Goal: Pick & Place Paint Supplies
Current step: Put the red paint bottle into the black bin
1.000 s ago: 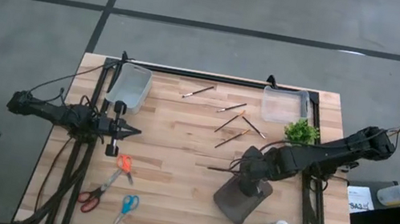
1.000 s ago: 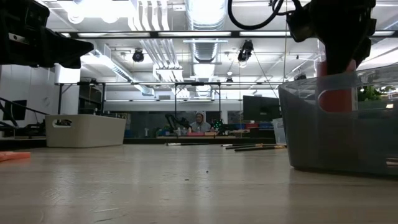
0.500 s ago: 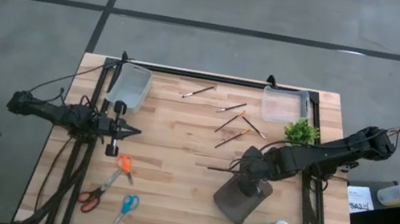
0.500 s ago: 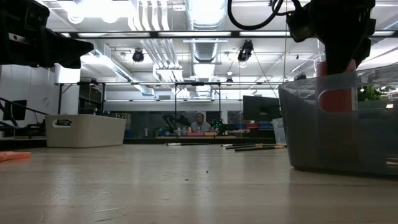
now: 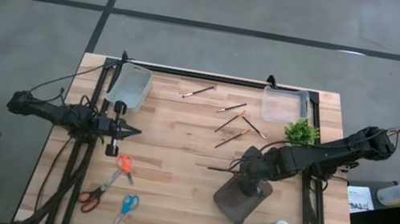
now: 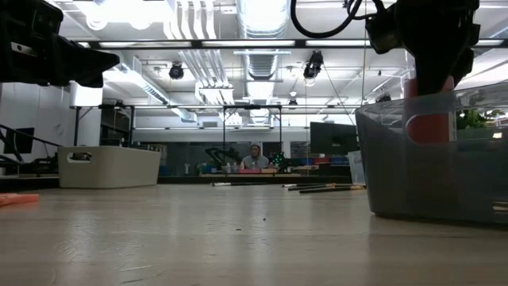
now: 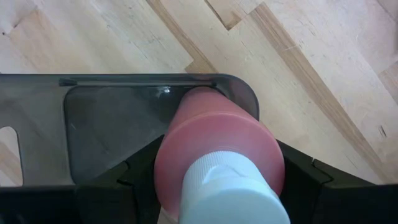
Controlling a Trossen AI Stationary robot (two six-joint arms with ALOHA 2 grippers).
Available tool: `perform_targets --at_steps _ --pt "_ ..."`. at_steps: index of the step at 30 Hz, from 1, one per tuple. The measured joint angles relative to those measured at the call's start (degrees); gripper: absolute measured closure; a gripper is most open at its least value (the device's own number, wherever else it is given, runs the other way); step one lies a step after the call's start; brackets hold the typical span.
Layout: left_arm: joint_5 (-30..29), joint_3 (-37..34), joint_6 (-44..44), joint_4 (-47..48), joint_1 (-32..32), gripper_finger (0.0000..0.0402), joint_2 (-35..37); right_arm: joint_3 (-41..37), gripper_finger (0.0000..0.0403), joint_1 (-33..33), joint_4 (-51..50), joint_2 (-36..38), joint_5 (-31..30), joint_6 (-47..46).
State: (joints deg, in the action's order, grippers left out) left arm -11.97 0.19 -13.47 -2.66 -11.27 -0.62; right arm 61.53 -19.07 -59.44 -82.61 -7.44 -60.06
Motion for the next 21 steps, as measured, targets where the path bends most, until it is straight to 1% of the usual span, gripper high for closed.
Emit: perform_targets --at_steps 4,12,14,18,21 --pt "0.0 0.0 0.0 0.0 0.0 0.0401 0.0 0.0 0.0181 0.0 -0.1 0.0 -0.1 -2.1" --pt "0.0 0.0 0.0 0.0 0.0 0.0401 0.0 0.0 0.0178 0.0 -0.1 0.0 -0.1 -2.3" --pt "0.0 0.0 0.0 0.0 0.0 0.0401 0.0 0.0 0.0165 0.0 0.0 0.0 -0.1 -2.3" --pt "0.0 0.0 0.0 0.0 0.0 0.0401 0.0 -0.2 0.0126 0.0 0.0 -0.2 0.2 -2.3" --pt "0.0 0.0 0.0 0.0 0.0 0.0401 0.0 -0.2 0.0111 0.0 0.0 -0.1 0.2 -2.1"
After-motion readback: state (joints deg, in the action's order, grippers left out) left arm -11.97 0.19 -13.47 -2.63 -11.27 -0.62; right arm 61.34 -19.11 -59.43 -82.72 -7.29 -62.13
